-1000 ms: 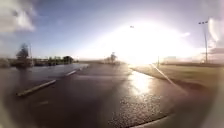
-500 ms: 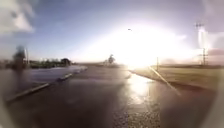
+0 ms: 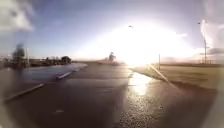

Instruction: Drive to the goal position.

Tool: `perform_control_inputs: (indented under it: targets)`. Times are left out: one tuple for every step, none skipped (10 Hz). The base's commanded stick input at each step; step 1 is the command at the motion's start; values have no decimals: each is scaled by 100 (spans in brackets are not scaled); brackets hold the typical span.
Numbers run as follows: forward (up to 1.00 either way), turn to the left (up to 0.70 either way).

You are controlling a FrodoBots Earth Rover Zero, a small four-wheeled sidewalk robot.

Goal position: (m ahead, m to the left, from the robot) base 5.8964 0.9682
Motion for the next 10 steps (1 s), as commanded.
perform_control_inputs:
  targets:
    - [70, 0]
    - [70, 0]
    - [70, 0]
    - [70, 0]
    - [70, 0]
    - [70, 0]
    - [70, -1]
    - [70, -10]
    - [70, -13]
    - [70, -14]
